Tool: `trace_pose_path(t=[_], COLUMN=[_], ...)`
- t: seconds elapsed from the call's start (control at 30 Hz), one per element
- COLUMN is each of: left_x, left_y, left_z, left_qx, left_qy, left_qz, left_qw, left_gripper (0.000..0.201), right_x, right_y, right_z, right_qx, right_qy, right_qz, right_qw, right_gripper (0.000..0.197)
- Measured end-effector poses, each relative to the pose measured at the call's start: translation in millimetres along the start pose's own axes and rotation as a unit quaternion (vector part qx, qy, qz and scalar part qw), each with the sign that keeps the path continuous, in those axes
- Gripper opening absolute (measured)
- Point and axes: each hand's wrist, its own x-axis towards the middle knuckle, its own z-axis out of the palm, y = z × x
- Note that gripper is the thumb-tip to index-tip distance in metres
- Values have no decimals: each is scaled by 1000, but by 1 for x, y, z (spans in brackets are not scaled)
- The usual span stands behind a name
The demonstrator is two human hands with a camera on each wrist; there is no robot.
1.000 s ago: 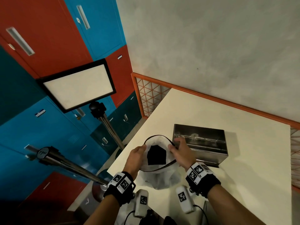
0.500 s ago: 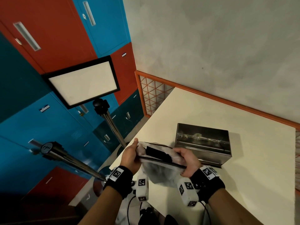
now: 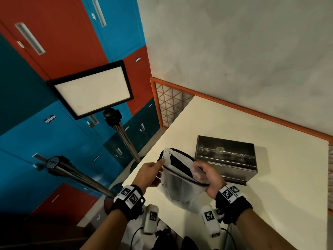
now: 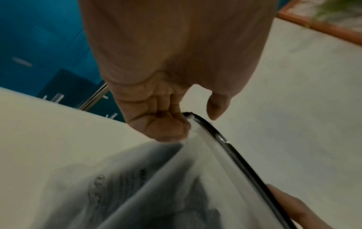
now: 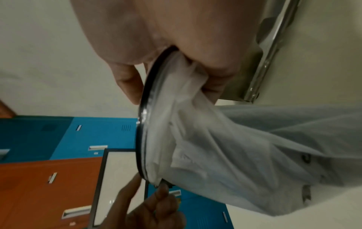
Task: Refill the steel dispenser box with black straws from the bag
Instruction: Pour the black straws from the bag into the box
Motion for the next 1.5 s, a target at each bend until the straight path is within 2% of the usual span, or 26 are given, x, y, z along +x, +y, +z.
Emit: trace_pose_path(t=[0.1,0.2,0.3,0.37,0.47,0.53,0.6,0.67,0.73,0.77,0.87,0.9,1.0,1.1,1.2,1.27,1.33,1.4,1.47,1.5], left_x=[-3,-3,-3,1,3,3,3,2,1,1,3,4,5,3,5,6,9,11,12,13], left_y=[5,8,9,7,4,0,-5,-8,-8,-8,-7,-9,-14,-19,-25,-25,-27,-27,-26,-25], left_z=[8,15,13,10,7,8,10,10,8,7,1,-1,-6,-4,-1,2,3,4,5,6], left_qx=[-29,-142,-283,-367,-434,-446,-454,-471,-494,-500,-490,-475,-399,-333,-340,-337,-348,-351,-346,-343], left_qy=[-18,-33,-64,-75,-77,-72,-71,-78,-92,-97,-113,-114,-141,-153,-126,-117,-99,-87,-95,-104], left_qz=[23,31,35,29,17,3,-14,-17,-22,-21,-35,-43,-27,10,17,-1,-30,-38,-32,-26], left_qw=[999,989,956,927,898,892,888,878,864,861,864,872,906,930,932,934,932,932,933,933], left_gripper=[33,14,15,19,24,24,24,33,47,47,22,21,35,39,37,41,44,49,52,50], right_x=[0,-1,0,-2,-7,-7,-5,-6,-8,-6,-1,0,-2,-3,3,5,6,2,-5,-6], right_y=[0,0,-3,-7,-15,-17,-19,-21,-26,-28,-31,-29,-22,-13,-1,5,6,4,-1,-3], right_z=[4,9,5,-3,-13,-19,-19,-13,-5,-3,-5,-6,-1,1,-9,-15,-18,-18,-14,-13], right_qx=[-47,-100,-115,-189,-352,-379,-315,-198,-49,28,170,193,218,126,18,-81,-199,-288,-388,-445], right_qy=[-22,18,58,83,94,106,138,153,120,100,77,86,75,66,97,126,159,156,88,50], right_qz=[-22,-36,-61,-71,-51,-26,-46,-92,-90,-66,14,27,54,69,64,33,-48,-149,-214,-223], right_qw=[998,994,990,976,930,919,938,964,987,992,982,977,972,987,993,988,966,933,892,866], right_gripper=[10,7,17,23,12,9,10,7,5,4,14,19,30,31,30,25,15,13,10,16])
